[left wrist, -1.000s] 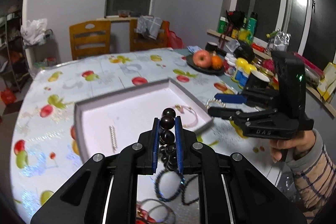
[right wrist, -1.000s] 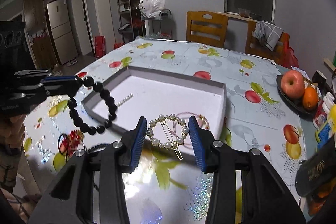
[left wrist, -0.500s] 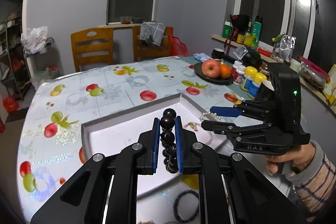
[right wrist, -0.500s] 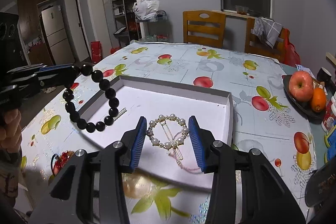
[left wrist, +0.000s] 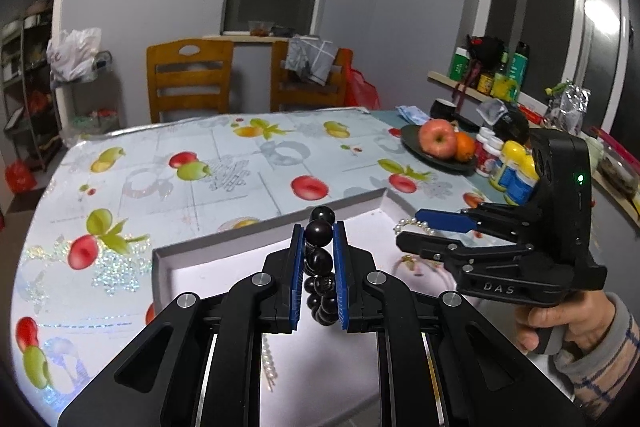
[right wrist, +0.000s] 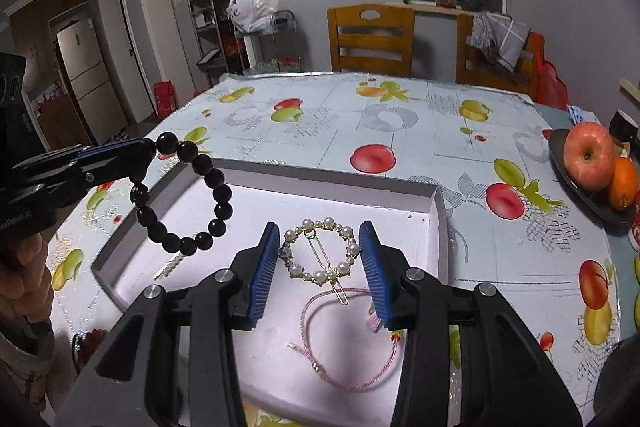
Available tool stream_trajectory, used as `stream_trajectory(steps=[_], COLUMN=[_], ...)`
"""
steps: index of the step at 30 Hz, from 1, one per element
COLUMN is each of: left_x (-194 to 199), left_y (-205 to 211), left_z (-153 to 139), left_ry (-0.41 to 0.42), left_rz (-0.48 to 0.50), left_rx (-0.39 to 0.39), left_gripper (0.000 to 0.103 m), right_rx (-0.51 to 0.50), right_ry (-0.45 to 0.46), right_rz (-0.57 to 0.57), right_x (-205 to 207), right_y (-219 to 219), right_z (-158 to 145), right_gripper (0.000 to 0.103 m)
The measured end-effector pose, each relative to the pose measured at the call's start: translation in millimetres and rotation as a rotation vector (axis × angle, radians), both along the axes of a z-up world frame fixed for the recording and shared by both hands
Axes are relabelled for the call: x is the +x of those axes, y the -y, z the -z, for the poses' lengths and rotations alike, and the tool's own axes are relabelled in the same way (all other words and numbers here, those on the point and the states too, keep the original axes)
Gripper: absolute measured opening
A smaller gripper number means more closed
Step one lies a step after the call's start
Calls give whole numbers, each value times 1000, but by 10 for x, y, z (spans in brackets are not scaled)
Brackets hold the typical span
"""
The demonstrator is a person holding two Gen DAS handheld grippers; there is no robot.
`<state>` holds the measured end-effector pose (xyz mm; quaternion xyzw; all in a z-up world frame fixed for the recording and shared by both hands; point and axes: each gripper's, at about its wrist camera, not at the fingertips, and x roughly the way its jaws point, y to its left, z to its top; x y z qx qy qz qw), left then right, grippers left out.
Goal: Organize jewelry
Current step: 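Carry the pearl clip and black bead bracelet over the gray box, then open left gripper to drop the black bracelet while right gripper releases the pearl clip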
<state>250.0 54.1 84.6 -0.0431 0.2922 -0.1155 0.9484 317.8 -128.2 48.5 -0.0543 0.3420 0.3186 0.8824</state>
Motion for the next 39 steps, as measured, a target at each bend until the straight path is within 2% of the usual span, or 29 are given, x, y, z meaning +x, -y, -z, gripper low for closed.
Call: stream_trajectory(steps=[10,12,17,21,29,34,37,38,39], left_x=[215,264,342,347,375,355,316,302,299], left_y=[-310,-416,-583,-652,-634,-597,-610,-622,-631], left_z=[231,296,435,483,577,575,538,526,523], left_ry=[-52,-75,-144,-173,-207,-205,-188,-182,-182], left_rz=[-66,-80,-119,-149,-145,-145,-157,-163,-166], left_rx=[5,-19,-22,-18,4,19,10,5,2], left_gripper=[15,15,15,15,15,22,33,36,42], right_rx=[-62,-81,-114,-135,-172,-215,-224,-225,-223], right_ry=[-87,-105,-142,-182,-220,-234,-238,-235,-229], right_rz=[-1,-5,-15,-18,-7,0,3,4,5], right_x=[304,355,439,522,632,692,708,708,703], right_y=[-117,-146,-213,-243,-269,-284,-288,-288,-286], right_z=[120,139,179,241,317,398,421,419,408], right_gripper=[41,41,41,41,41,41,43,48,58])
